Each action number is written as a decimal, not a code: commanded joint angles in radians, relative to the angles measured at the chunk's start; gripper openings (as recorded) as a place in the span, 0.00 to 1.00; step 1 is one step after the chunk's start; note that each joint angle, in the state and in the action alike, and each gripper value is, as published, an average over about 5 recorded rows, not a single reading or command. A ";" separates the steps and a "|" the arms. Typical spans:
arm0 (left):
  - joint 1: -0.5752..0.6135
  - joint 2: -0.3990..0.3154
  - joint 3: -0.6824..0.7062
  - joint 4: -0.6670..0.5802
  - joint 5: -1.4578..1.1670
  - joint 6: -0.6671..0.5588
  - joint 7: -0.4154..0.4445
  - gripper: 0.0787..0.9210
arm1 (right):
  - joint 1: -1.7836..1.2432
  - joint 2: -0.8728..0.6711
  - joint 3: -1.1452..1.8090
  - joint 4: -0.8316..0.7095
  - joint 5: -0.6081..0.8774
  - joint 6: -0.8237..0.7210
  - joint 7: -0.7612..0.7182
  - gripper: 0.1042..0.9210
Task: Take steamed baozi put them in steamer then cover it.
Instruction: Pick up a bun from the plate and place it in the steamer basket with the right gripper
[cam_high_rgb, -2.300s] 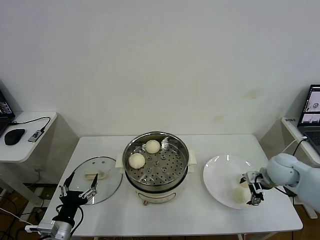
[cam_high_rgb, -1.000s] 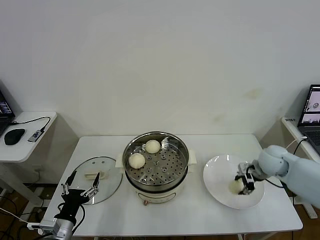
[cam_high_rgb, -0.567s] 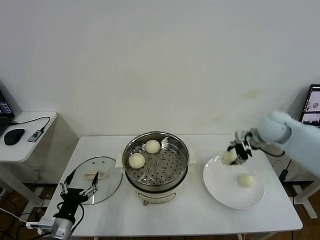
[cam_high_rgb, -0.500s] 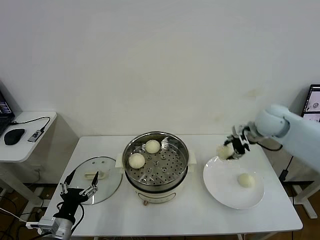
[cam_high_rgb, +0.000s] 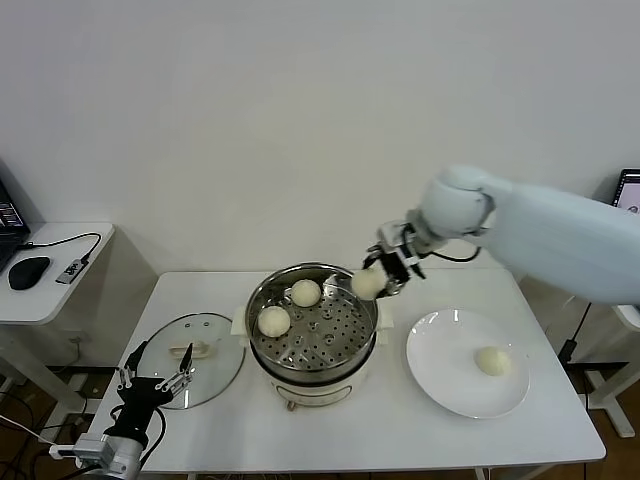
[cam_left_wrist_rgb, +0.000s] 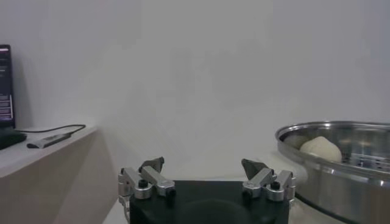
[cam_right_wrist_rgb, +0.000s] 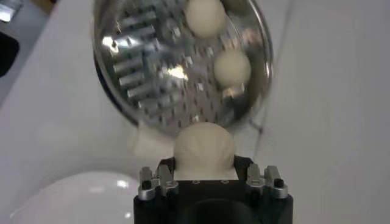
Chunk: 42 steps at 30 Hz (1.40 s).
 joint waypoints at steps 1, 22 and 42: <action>-0.002 -0.007 0.000 -0.003 0.003 0.000 -0.001 0.88 | 0.000 0.187 -0.096 -0.015 -0.055 0.202 0.029 0.61; 0.010 -0.022 -0.018 -0.016 0.001 -0.009 -0.001 0.88 | -0.105 0.296 -0.120 -0.121 -0.353 0.533 0.055 0.61; 0.006 -0.021 -0.015 -0.004 0.002 -0.015 -0.001 0.88 | -0.086 0.245 -0.119 -0.083 -0.330 0.533 0.067 0.75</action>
